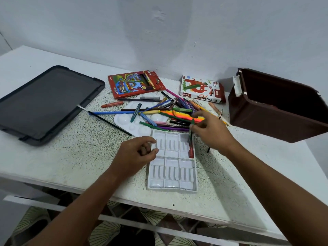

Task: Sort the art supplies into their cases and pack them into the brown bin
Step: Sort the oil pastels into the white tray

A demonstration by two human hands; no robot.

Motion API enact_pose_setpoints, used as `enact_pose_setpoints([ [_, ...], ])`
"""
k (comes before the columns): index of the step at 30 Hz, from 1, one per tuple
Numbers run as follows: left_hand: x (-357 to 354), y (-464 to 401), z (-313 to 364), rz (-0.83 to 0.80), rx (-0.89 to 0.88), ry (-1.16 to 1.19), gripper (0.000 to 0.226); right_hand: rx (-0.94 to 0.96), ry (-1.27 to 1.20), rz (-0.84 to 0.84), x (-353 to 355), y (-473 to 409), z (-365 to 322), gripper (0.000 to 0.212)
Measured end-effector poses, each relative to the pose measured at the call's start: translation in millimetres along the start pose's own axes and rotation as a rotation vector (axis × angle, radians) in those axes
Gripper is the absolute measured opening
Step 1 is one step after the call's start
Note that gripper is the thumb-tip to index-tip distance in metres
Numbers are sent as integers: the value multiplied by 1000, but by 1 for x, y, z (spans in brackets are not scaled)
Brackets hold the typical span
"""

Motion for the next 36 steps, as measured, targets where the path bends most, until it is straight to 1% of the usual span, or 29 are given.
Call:
enact_pose_setpoints([
  [2, 0, 0, 0, -2, -7, 3, 21, -24, 59, -75, -10, 9, 0, 27],
  [5, 0, 0, 1, -1, -18, -8, 20, -4, 139, -119, -19, 18, -2, 28],
  [9, 0, 1, 0, 1, -21, -30, 22, 50, 296, -108, -25, 23, -6, 35],
  [11, 0, 1, -1, 8, -2, -7, 23, 53, 331, -98, -25, 25, -7, 41],
  [17, -1, 2, -1, 8, 7, 12, 23, -25, 310, -144, -19, 28, 0, 51],
  [23, -1, 2, -1, -6, -12, -22, 25, -108, 242, -129, -24, 27, 11, 70],
  [26, -1, 2, -1, -5, -3, -25, 24, -141, 186, -137, -24, 26, 13, 72],
  [30, -1, 2, 0, 11, 8, -40, 22, -171, 193, -176, -22, 21, 14, 76],
  [32, 0, 2, 0, 18, 21, -31, 22, -194, 125, -193, -17, 16, 13, 71],
  [33, 0, 2, 0, 19, 22, -26, 22, -197, 80, -165, -11, 11, 14, 65],
  [34, 0, 2, 0, 19, 18, -23, 22, -188, 64, -112, -3, 3, 14, 56],
  [36, 0, 2, 0, 18, 13, -21, 22, -166, 166, 39, 17, -17, 18, 41],
])
Point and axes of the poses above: each hand's wrist, its own y-axis away from the middle knuckle, its own x-axis out of the back of the hand, z = x × y, the point moved 5 cm from there along -y, towards the middle knuckle, and after that the axes turned 2 degrees about x, right-handed, at the moved point
